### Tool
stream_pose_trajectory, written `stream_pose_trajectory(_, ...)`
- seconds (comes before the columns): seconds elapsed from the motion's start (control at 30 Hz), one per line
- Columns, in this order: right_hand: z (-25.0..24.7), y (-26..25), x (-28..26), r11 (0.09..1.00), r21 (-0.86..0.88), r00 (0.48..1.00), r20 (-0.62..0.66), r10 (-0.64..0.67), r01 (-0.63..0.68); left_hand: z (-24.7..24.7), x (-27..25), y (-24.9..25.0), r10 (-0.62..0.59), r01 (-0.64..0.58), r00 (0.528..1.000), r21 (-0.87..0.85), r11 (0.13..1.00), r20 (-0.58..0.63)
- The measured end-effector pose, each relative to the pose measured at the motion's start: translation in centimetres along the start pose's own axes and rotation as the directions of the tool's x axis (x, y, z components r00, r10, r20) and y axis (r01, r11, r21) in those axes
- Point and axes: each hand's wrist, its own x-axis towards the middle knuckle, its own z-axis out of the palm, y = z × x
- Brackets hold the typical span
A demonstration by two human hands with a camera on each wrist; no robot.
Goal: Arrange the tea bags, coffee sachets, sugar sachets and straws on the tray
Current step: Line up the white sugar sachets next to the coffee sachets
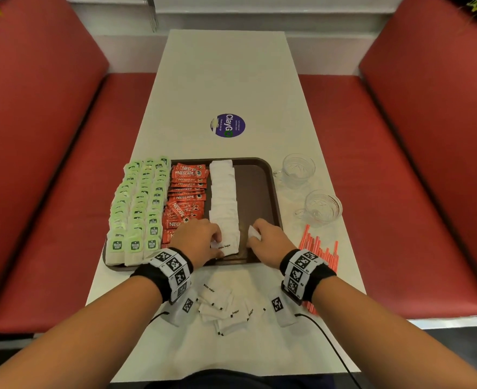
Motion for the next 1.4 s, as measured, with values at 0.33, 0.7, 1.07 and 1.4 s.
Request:
stream_pose_trajectory(0.33, 0.4, 0.5, 1.2, 0.996, 0.042, 0.993, -0.084, -0.081, 0.085, -0.2, 1.3, 1.2, 0.056, -0.057, 0.998, 0.135, 0.989, 0.01)
stream_pose_trajectory(0.7, 0.5, -0.7, 1.2, 0.989, 0.069, 0.991, -0.042, -0.125, 0.128, -1.1, 0.8, 1.2, 0.038, -0.047, 0.998, -0.22, 0.974, -0.046)
stream_pose_trajectory(1.07, 1.1, -0.7, 1.8, 0.908, -0.415, 0.996, 0.083, -0.018, 0.051, 0.6, 0.7, 0.6, -0.053, 0.052, 0.996, -0.017, 0.999, -0.075)
stream_pose_trajectory(1.4, 1.7, -1.0, 2.1, 0.874, -0.476, 0.99, 0.133, -0.036, 0.096, 0.2, 0.1, 0.6, -0.02, 0.017, 1.0, 0.147, 0.989, 0.022)
